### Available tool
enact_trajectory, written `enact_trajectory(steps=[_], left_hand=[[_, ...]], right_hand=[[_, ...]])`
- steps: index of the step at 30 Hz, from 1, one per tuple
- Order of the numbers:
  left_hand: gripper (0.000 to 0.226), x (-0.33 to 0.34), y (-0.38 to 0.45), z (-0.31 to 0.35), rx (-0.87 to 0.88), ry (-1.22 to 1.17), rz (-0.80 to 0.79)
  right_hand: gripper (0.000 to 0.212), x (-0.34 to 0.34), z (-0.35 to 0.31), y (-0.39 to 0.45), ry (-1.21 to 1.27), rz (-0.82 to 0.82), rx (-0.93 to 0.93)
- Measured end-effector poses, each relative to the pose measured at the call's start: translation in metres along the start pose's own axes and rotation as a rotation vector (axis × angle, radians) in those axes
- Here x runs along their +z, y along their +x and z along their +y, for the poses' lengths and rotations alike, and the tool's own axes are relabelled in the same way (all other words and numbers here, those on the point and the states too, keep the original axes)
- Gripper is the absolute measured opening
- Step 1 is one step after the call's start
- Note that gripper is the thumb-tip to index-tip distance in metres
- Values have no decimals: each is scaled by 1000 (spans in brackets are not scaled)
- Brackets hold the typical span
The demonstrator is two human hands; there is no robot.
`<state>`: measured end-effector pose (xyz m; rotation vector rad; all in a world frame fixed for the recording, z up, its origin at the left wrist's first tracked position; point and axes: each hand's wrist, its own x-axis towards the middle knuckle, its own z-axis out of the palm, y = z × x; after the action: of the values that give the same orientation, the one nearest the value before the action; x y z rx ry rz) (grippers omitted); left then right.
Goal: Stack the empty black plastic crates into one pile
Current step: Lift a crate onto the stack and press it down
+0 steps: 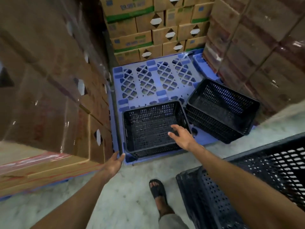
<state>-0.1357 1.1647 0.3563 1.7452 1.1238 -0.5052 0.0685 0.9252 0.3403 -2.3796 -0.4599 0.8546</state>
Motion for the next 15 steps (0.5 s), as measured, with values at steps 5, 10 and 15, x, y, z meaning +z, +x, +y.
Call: enact_trajectory(steps=[5,10,15], left_hand=[[64,13,106,44,-24,65,-82],[65,19,206,44,-50,70,-72],[60,32,285,6,-130,87,-70]], right_hand=[[63,18,51,100,-35,-35,206],[60,48,104,169,-118,-90,426],[75,70,130,228,-118,-23,560]])
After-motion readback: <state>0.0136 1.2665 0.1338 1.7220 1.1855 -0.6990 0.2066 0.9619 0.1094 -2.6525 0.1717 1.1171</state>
